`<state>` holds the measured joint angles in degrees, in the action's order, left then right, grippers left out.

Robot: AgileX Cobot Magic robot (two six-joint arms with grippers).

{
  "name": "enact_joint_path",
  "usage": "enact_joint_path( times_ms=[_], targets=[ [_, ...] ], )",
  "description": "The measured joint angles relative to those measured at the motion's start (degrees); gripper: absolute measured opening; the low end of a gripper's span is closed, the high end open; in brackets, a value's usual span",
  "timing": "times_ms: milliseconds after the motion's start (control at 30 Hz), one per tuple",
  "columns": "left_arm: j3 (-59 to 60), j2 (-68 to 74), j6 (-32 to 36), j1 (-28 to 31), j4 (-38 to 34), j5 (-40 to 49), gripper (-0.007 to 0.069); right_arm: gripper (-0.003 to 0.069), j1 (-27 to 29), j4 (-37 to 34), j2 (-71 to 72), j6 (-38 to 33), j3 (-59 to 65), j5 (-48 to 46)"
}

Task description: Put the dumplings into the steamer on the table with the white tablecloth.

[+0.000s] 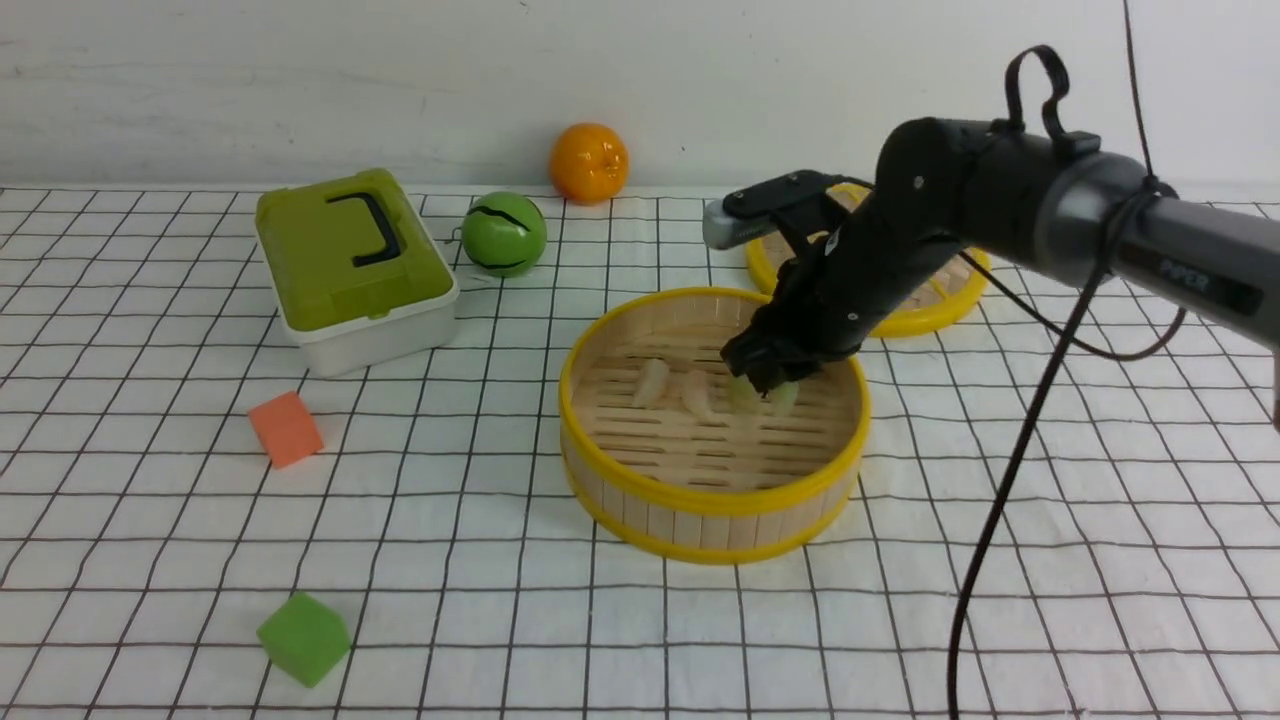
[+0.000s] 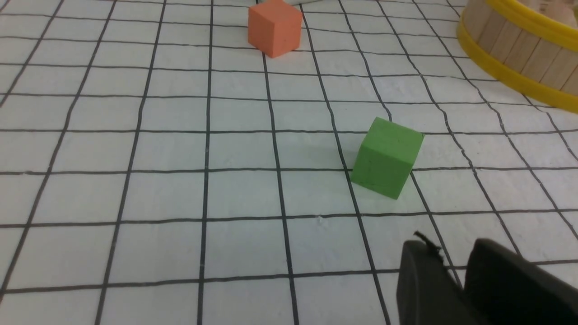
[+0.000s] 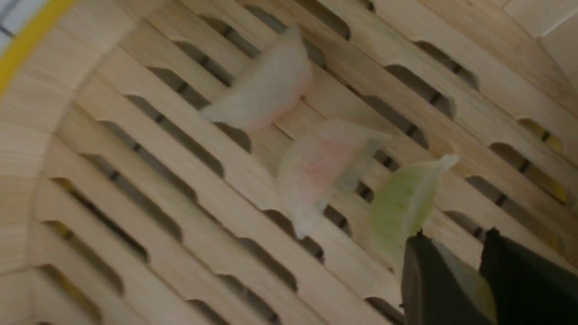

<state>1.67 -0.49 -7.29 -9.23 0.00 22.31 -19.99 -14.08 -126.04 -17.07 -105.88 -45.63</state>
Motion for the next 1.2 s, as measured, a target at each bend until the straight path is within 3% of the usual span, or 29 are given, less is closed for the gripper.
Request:
enact_joint_path(
  times_ms=[333,400,600,733,967,1100,1200],
  targets=[
    [0.0,0.0,0.0,0.0,0.0,0.0,0.0146,0.0167,0.0,1.0,-1.8,2.6,-0.5,0.5],
    [0.0,0.0,0.0,0.0,0.0,0.0,0.0146,0.0195,0.0,1.0,-2.0,3.4,-0.5,0.8],
    [0.0,0.0,0.1,0.0,0.0,0.0,0.0146,0.0391,0.0,1.1,-2.0,5.8,-0.5,1.2],
    [0.0,0.0,0.1,0.0,0.0,0.0,0.0152,0.0451,0.0,1.9,-0.2,7.2,-0.5,0.6],
    [0.0,0.0,0.1,0.0,0.0,0.0,0.0160,0.0458,0.0,5.7,5.7,7.4,-0.5,-2.5],
    [0.0,0.0,0.1,0.0,0.0,0.0,0.0164,0.0428,0.0,12.2,12.4,7.4,-0.8,-8.5],
    [0.0,0.0,0.1,0.0,0.0,0.0,0.0164,0.0318,0.0,22.3,21.2,7.4,-2.6,-16.0]
  ],
)
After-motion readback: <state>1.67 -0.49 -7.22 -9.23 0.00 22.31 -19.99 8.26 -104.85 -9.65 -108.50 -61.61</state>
